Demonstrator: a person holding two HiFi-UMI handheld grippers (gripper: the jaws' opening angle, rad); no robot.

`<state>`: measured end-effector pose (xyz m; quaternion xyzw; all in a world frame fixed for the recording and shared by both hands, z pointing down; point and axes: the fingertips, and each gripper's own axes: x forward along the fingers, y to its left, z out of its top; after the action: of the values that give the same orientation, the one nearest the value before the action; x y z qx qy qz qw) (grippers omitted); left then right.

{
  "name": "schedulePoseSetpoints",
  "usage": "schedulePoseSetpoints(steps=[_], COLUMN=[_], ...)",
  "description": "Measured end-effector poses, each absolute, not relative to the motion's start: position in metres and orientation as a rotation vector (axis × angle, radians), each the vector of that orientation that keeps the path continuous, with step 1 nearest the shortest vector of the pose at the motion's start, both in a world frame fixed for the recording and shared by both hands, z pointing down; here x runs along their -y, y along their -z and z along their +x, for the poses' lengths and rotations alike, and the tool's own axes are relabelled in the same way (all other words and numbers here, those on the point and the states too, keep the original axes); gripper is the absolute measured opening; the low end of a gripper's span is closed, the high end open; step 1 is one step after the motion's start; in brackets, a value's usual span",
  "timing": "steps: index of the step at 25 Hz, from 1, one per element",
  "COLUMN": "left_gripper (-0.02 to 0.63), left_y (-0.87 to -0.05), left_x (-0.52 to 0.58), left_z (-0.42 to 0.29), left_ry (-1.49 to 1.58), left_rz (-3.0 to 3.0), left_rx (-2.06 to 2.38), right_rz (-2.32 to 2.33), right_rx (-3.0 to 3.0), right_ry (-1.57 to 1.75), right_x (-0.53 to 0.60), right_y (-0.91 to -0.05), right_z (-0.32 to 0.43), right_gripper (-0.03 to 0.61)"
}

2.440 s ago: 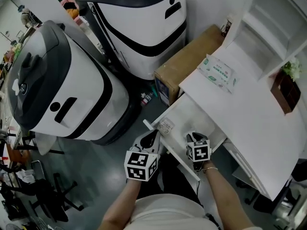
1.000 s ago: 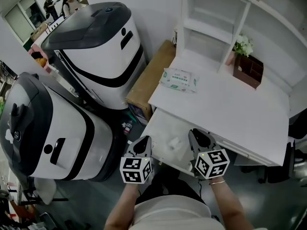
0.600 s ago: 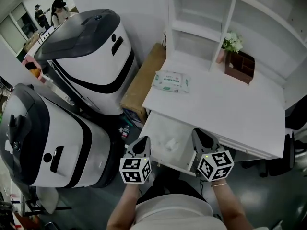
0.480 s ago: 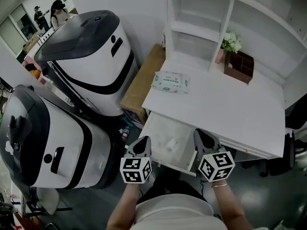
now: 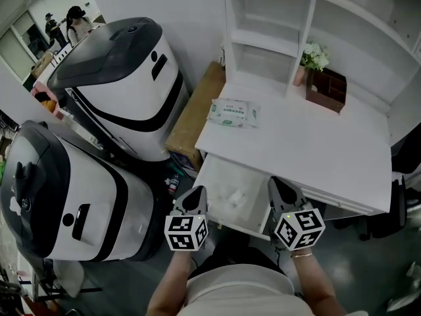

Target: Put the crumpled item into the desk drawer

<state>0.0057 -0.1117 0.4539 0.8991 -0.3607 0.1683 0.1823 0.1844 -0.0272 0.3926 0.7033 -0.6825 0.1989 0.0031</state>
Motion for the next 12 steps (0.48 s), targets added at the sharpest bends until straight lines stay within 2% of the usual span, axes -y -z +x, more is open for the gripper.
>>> schedulePoseSetpoints(steps=[12], left_gripper=[-0.009], left_y=[-0.4525], left_x=[0.1102], left_z=[0.0056], left_ry=[-0.477], left_rz=[2.546], left_rx=[1.008], right_rz=[2.194], right_rx=[2.125], right_ry=[-0.631], right_x=[0.0229], right_y=[-0.3939], right_z=[0.1813], right_gripper=[0.002])
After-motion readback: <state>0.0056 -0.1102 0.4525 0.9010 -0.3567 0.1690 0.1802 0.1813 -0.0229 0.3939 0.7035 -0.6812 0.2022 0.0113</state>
